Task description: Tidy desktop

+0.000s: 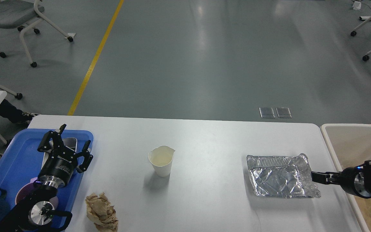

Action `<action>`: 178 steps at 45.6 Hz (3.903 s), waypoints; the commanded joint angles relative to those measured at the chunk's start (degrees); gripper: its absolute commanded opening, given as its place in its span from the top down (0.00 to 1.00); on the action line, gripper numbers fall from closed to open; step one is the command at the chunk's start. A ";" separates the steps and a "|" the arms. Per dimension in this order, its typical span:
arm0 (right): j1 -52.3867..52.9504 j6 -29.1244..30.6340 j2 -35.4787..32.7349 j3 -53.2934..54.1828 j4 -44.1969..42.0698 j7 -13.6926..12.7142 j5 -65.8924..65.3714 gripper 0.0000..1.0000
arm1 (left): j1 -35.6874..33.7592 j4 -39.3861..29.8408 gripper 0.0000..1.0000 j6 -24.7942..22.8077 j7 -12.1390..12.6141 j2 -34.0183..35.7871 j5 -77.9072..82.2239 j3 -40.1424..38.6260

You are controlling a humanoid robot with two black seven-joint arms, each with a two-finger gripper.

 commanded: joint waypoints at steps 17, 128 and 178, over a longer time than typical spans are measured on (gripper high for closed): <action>3.11 -0.09 2.37 -3.92 -1.22 2.28 2.84 0.00 | -0.01 0.01 0.04 0.00 0.09 -0.17 0.03 0.09; 19.01 13.18 -20.48 -8.05 25.76 6.33 15.76 1.00 | 2.62 -9.92 0.04 1.85 0.62 2.11 0.82 1.40; 34.75 13.98 13.10 -24.22 3.00 6.15 15.32 1.00 | 13.25 -39.54 0.04 21.71 8.62 27.41 0.91 6.94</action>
